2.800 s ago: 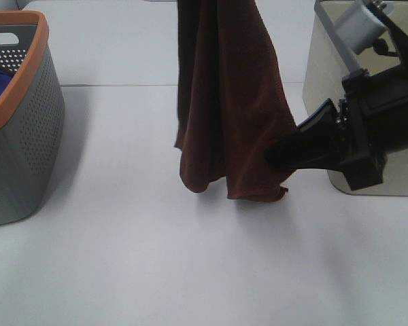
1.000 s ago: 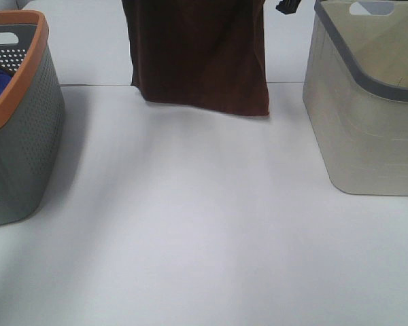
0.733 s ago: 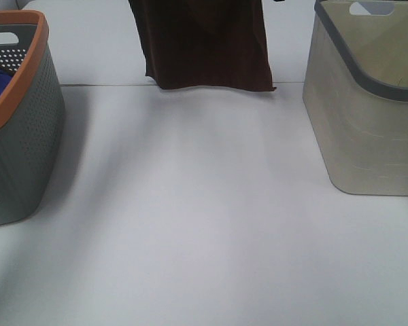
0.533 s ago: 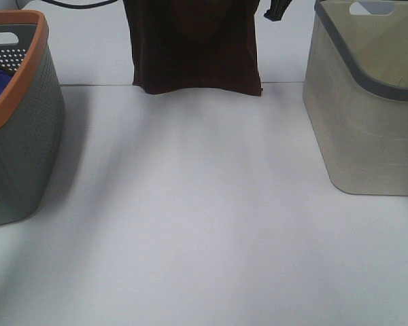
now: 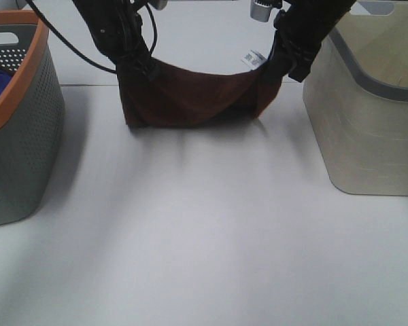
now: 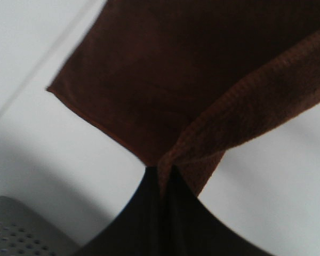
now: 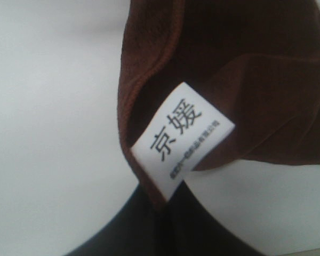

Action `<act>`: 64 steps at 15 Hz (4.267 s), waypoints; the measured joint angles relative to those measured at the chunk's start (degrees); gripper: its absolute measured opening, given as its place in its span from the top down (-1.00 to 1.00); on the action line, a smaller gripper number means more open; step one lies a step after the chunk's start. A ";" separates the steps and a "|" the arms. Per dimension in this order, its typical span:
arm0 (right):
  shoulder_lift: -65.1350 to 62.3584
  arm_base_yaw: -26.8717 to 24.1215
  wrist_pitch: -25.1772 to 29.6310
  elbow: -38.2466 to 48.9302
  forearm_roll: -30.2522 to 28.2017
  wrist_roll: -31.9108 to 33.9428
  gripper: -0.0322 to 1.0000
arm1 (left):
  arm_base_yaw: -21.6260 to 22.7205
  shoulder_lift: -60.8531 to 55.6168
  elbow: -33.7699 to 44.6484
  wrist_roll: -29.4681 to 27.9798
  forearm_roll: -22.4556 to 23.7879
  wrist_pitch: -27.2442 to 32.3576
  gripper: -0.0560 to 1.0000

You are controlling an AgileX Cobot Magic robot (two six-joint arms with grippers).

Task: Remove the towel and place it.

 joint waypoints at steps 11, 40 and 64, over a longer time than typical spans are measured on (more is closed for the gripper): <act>0.00 2.35 6.02 7.85 1.95 18.11 0.94 | 0.23 0.97 8.19 18.28 -5.84 16.90 0.89; 0.46 3.50 6.02 21.03 0.92 39.48 -0.53 | 0.23 0.92 19.54 21.94 -9.22 16.96 -0.90; -23.78 -6.25 6.42 0.06 -11.40 68.87 -0.59 | 9.11 -24.75 11.23 -9.97 -1.78 17.19 -0.92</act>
